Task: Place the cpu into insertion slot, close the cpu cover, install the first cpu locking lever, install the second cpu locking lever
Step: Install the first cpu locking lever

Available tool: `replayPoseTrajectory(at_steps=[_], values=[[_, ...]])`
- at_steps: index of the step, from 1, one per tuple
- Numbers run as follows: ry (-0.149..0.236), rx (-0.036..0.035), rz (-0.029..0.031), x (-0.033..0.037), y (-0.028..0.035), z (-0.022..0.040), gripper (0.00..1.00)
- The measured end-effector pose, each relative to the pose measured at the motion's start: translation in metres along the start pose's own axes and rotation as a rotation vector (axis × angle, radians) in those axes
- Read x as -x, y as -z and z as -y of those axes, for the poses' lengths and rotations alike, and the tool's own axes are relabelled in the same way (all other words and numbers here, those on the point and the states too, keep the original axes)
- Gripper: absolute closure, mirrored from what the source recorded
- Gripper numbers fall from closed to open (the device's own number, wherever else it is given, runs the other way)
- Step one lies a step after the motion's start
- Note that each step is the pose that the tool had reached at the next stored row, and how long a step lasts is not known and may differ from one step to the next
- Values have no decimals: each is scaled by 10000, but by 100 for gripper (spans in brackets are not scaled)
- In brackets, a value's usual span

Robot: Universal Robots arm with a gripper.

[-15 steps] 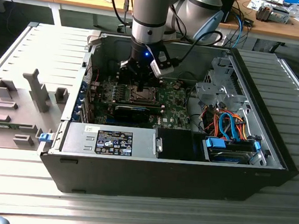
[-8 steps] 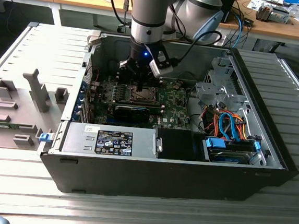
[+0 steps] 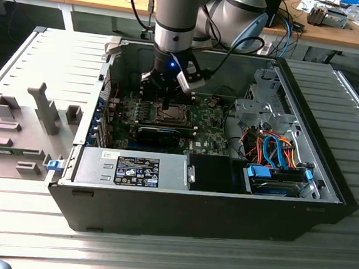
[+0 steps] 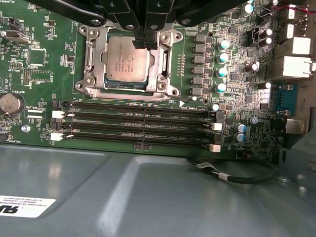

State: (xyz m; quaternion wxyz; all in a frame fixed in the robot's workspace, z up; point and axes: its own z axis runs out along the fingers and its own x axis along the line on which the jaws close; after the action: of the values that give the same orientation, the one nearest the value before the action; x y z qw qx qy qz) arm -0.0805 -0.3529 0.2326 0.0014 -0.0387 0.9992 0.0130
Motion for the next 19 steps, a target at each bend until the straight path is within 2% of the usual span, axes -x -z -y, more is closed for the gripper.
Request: replayPoseTrajectory(at_steps=[19], values=[[0,0,1,-75,0,-6,89]])
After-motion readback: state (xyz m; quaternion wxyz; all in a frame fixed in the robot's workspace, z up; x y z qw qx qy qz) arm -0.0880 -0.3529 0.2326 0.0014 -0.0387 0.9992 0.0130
